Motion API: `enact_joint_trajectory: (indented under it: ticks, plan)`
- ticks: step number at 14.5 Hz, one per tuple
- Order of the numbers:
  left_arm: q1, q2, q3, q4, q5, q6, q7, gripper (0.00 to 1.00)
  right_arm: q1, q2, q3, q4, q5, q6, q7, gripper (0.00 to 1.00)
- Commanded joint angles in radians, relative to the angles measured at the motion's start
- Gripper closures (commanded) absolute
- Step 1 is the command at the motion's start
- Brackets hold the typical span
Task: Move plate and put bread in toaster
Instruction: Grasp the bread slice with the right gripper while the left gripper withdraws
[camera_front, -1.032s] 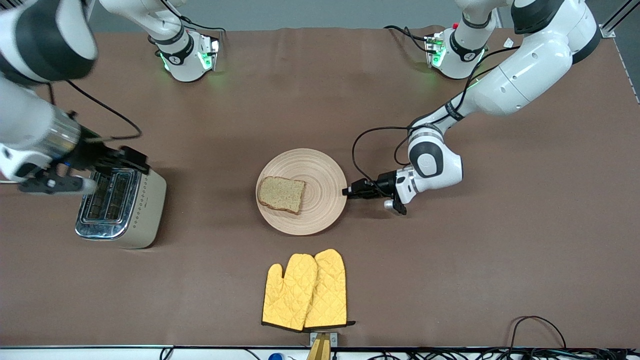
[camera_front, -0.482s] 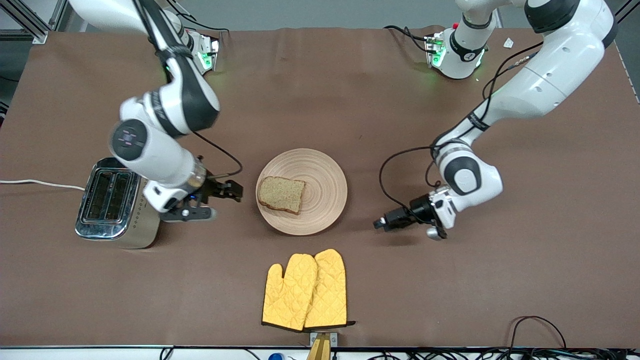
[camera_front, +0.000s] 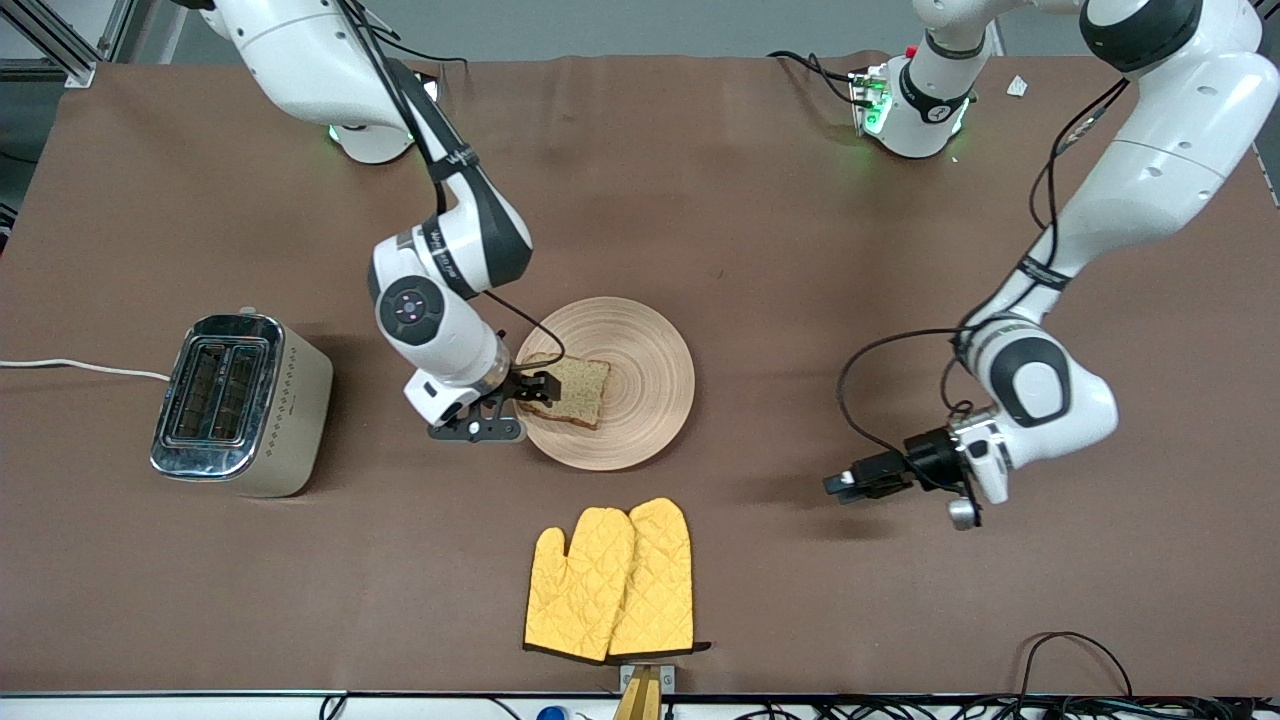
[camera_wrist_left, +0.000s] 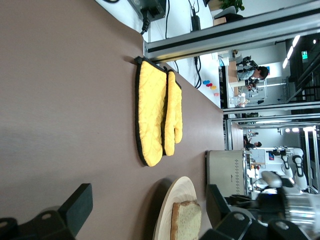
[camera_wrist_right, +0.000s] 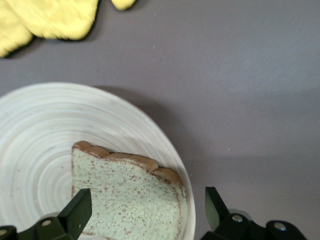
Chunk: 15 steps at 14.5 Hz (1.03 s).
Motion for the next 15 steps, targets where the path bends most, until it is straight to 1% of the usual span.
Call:
enact_joint_trajectory:
  ticks: [1,3,5,6,8,9,12,14,15]
  plan:
    - [0.041,-0.002,0.023,0.058,0.096,-0.137,-0.04,0.0,0.019,-0.005,-0.011,-0.06,0.018,0.044,0.012,0.03]
    - [0.078,-0.005,0.052,0.105,0.231,-0.249,-0.096,0.0,0.022,0.003,-0.011,-0.06,0.016,0.046,0.012,0.07]
    - [0.124,-0.007,0.054,0.15,0.357,-0.346,-0.144,0.0,0.022,0.013,-0.013,-0.06,0.013,0.046,0.012,0.11]
    - [0.148,-0.008,0.054,0.154,0.4,-0.389,-0.158,0.0,0.025,0.016,-0.013,-0.06,0.013,0.046,0.012,0.14]
    - [0.196,-0.011,0.054,0.162,0.444,-0.452,-0.158,0.0,0.029,0.022,-0.013,-0.061,0.01,0.046,0.01,0.24]
    - [0.21,-0.013,0.052,0.18,0.467,-0.483,-0.159,0.0,0.029,0.024,-0.013,-0.061,0.01,0.046,0.012,0.29]
    - [0.237,-0.024,0.049,0.225,0.565,-0.57,-0.211,0.0,0.029,0.026,-0.014,-0.07,0.007,0.047,0.01,0.46]
    - [0.239,-0.068,0.048,0.237,0.628,-0.616,-0.286,0.0,0.029,0.026,-0.014,-0.07,0.007,0.047,0.01,0.64]
    - [0.239,-0.097,0.046,0.24,0.662,-0.626,-0.328,0.0,0.029,0.026,-0.014,-0.07,0.007,0.044,0.01,0.75]
